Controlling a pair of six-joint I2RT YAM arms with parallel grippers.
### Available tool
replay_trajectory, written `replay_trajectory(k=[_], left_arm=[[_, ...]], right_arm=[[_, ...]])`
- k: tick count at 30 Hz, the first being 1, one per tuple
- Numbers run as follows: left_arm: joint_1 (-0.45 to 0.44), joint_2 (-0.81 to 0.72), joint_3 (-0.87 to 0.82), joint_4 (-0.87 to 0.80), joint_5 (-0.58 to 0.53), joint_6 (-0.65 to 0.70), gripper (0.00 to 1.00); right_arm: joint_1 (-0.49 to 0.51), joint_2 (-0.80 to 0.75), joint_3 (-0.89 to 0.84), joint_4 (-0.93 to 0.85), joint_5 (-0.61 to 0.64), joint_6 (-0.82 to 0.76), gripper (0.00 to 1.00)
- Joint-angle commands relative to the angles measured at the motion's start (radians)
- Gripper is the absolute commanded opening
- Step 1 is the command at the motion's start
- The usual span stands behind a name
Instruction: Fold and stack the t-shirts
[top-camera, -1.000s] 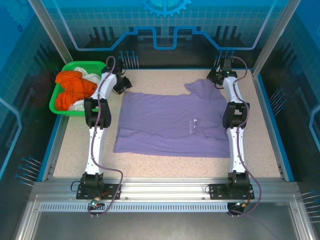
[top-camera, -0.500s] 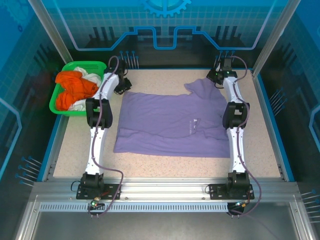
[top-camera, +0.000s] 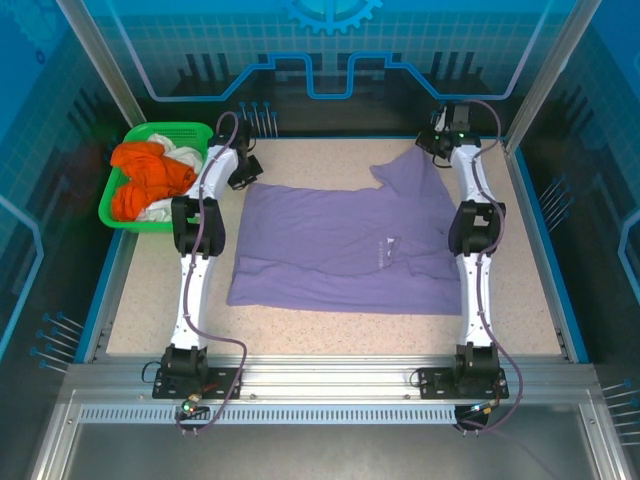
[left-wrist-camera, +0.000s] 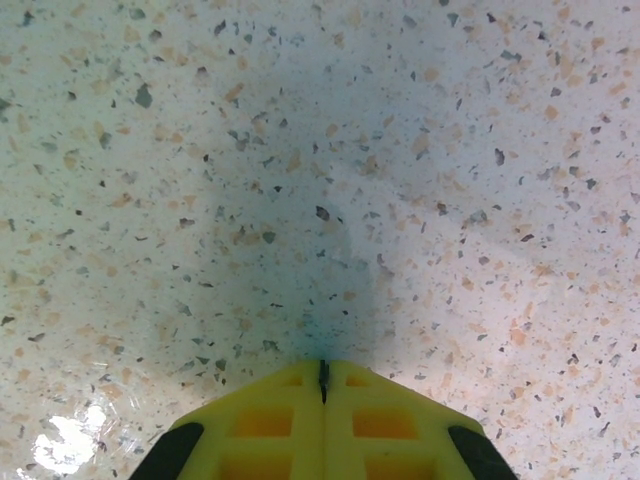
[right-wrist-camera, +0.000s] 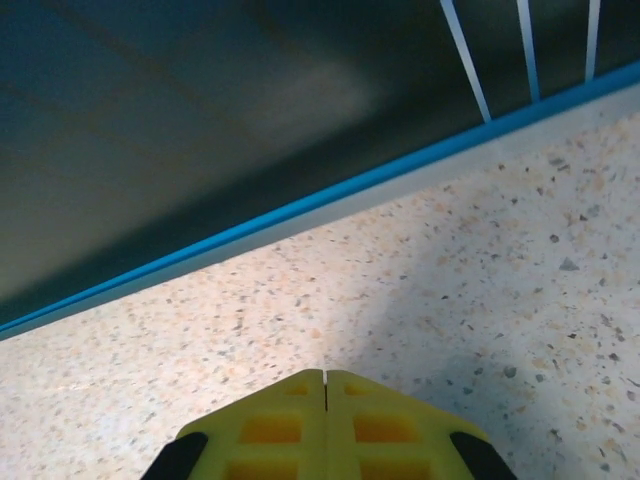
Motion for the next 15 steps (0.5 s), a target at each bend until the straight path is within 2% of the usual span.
replay_trajectory(k=[1, 9, 15], left_arm=[[-0.034, -0.071, -0.045, 0.094, 0.01, 0.011, 0.0], [-0.074, -0.295, -0.365, 0.338, -0.004, 0.073, 0.0], [-0.069, -0.478, -0.631, 0.472, -0.014, 0.152, 0.0]], right_arm=[[0.008, -0.113, -0.035, -0.024, -0.033, -0.052, 0.0], [0.015, -0.322, -0.238, -0.074, -0.029, -0.136, 0.0], [0.013, -0.545, -0.521, -0.05, -0.006, -0.21, 0.0]])
